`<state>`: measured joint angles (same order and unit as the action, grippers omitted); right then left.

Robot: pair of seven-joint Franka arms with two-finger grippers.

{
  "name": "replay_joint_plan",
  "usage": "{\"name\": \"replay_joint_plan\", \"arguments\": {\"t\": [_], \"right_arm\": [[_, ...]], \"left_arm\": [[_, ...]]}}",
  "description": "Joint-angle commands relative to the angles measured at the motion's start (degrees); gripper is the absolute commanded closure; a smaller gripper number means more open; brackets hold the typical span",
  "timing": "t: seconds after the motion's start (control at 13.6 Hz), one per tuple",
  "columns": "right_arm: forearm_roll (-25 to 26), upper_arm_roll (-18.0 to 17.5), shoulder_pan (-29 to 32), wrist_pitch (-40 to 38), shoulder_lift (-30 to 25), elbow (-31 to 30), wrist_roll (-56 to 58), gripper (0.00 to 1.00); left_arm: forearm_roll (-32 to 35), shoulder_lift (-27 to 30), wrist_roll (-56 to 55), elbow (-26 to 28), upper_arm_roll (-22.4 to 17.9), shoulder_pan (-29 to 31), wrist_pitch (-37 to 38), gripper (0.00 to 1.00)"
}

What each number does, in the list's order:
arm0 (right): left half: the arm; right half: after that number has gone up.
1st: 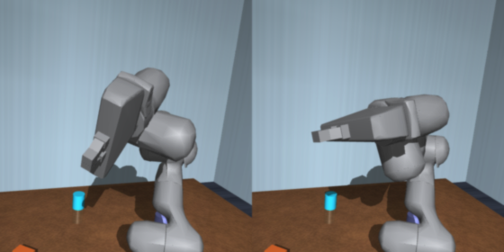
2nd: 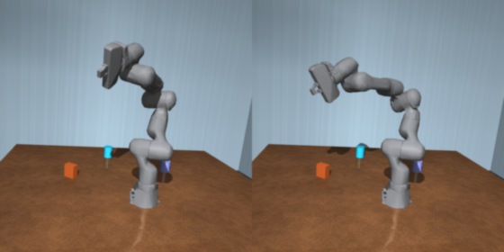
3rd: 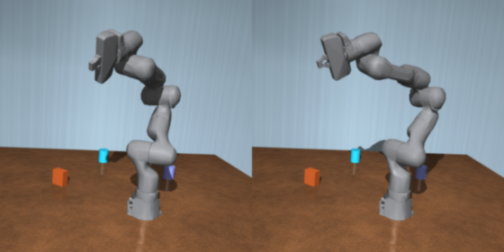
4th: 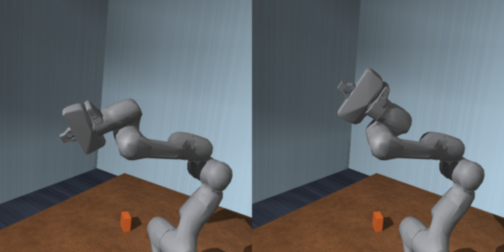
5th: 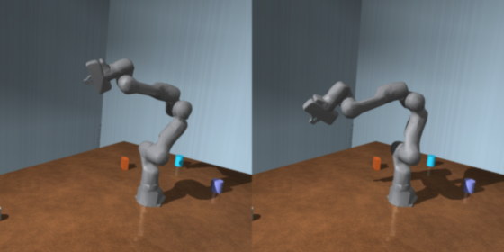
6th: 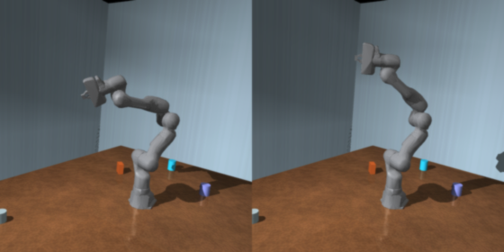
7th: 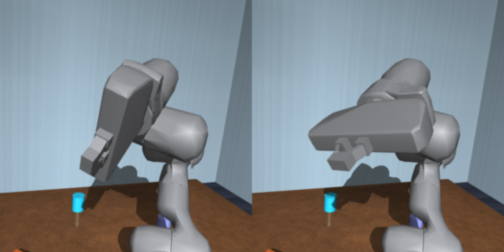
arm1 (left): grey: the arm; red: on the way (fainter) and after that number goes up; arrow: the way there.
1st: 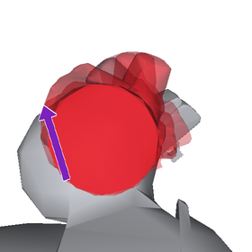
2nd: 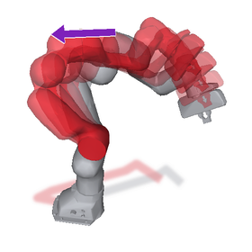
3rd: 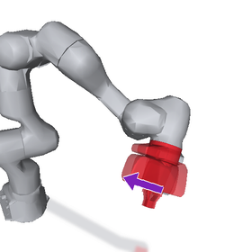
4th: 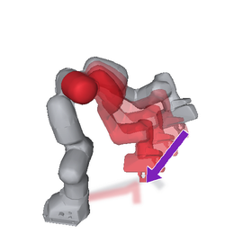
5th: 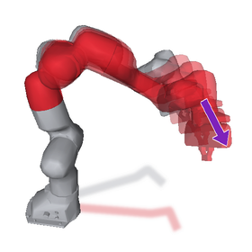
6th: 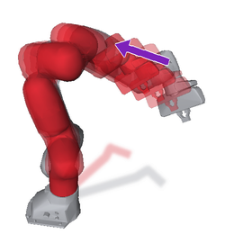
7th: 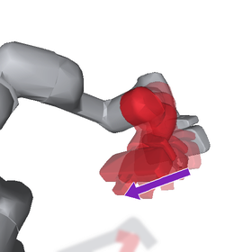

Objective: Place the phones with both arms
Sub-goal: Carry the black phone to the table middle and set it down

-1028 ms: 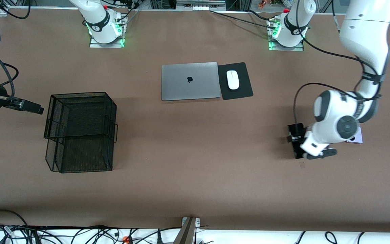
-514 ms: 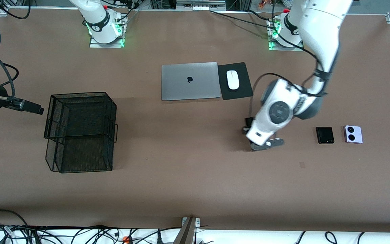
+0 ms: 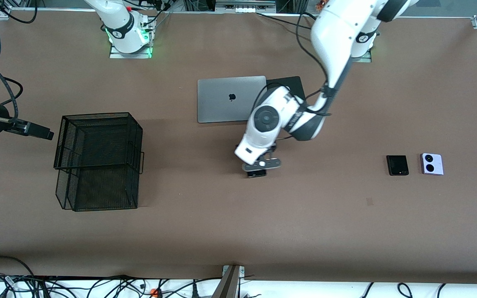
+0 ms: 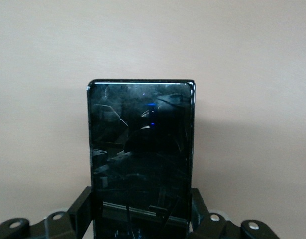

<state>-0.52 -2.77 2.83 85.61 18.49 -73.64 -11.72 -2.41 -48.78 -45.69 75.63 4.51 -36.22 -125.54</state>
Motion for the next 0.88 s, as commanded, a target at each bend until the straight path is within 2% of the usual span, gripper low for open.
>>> {"name": "replay_joint_plan", "arguments": {"t": [0.0, 0.22, 0.44, 0.51, 0.59, 0.66, 0.73, 0.81], "right_arm": [[0.79, -0.4, 0.25, 0.52, -0.3, -0.63, 0.03, 0.0], [0.79, -0.4, 0.25, 0.61, -0.3, -0.63, 0.03, 0.0], [0.79, -0.31, 0.25, 0.61, -0.3, -0.63, -0.05, 0.0], [0.79, -0.31, 0.25, 0.61, -0.3, -0.63, -0.05, 0.0], [0.79, -0.31, 0.25, 0.61, -0.3, -0.63, -0.05, 0.0], [0.79, -0.4, 0.25, 0.61, -0.3, -0.63, -0.05, 0.0], [0.79, -0.31, 0.25, 0.61, -0.3, -0.63, -0.05, 0.0], [0.79, -0.4, 0.25, 0.61, -0.3, -0.63, -0.05, 0.0]], "left_arm": [[-0.67, -6.22, 2.88, -9.69, -1.35, -2.88, -0.83, 0.92], [-0.67, -10.01, 1.31, -12.16, -3.01, -6.23, -3.47, 0.92], [-0.67, -10.98, 1.04, -12.17, -3.89, -6.85, -4.71, 0.92], [-0.67, -11.07, 0.95, -12.17, -3.9, -6.85, -4.71, 0.85], [-0.67, -11.16, 0.95, -12.17, -3.9, -6.85, -4.71, 0.69], [-0.67, -11.25, 0.95, -12.17, -3.9, -6.85, -4.71, 0.39], [-0.67, -11.25, 0.95, -12.08, -3.9, -6.85, -4.98, 0.0], [-0.75, -11.16, 0.34, -11.99, -3.81, -6.76, -6.37, 0.0]]}}
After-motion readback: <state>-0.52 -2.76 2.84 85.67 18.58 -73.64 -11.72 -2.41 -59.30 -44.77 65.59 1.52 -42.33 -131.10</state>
